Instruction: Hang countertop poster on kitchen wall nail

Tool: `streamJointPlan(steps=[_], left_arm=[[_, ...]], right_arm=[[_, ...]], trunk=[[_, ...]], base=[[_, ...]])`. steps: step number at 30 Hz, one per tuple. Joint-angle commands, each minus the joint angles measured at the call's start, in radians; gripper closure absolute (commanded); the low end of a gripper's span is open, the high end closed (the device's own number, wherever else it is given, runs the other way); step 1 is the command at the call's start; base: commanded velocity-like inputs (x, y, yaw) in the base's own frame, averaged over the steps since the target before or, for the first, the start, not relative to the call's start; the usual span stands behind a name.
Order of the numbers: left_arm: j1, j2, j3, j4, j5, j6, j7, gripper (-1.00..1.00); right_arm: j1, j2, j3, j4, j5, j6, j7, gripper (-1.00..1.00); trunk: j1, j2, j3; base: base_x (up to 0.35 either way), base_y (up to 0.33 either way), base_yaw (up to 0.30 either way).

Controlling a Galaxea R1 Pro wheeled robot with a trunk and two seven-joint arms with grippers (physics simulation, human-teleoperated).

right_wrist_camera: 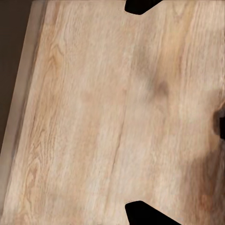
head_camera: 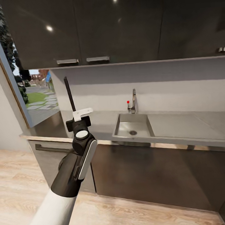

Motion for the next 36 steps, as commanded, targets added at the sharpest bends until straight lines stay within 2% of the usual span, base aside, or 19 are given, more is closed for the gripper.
streamJointPlan(steps=[1, 5, 11, 23, 29, 36], left_arm=[[-0.001, 0.0, -0.001, -0.001, 0.005, 0.005, 0.009, 1.0], [-0.001, 0.0, -0.001, 0.001, 0.007, 0.005, 0.008, 1.0], [-0.001, 0.0, -0.002, 0.001, 0.043, 0.005, 0.008, 1.0], [-0.001, 0.0, -0.002, 0.001, 0.058, 0.005, 0.007, 1.0], [-0.001, 0.0, -0.001, 0.001, 0.079, 0.006, 0.007, 1.0], [-0.001, 0.0, -0.001, 0.001, 0.083, 0.006, -0.011, 1.0]], right_arm=[[-0.001, 0.0, 0.0, 0.0, 0.001, -0.003, -0.001, -1.0], [-0.001, 0.0, 0.001, 0.0, 0.001, -0.004, -0.001, -1.0], [-0.001, 0.0, 0.001, 0.0, 0.001, -0.004, -0.001, -1.0], [-0.001, 0.0, 0.001, 0.001, 0.003, -0.004, -0.001, -1.0], [-0.001, 0.0, 0.001, 0.002, 0.003, -0.004, -0.002, -1.0], [-0.001, 0.0, 0.0, 0.002, 0.003, -0.004, -0.002, -1.0]], trunk=[[-0.001, -0.001, -0.001], [-0.001, -0.001, 0.001], [-0.001, -0.001, 0.005], [-0.001, -0.001, 0.009], [-0.001, -0.001, 0.013], [-0.001, -0.001, 0.016]], base=[[-0.282, 0.0, -0.037], [-0.14, 0.0, -0.159], [-0.105, 0.0, -0.257], [-0.306, 0.052, -0.123], [-0.32, 0.085, -0.208], [-0.109, 0.02, -0.133]])
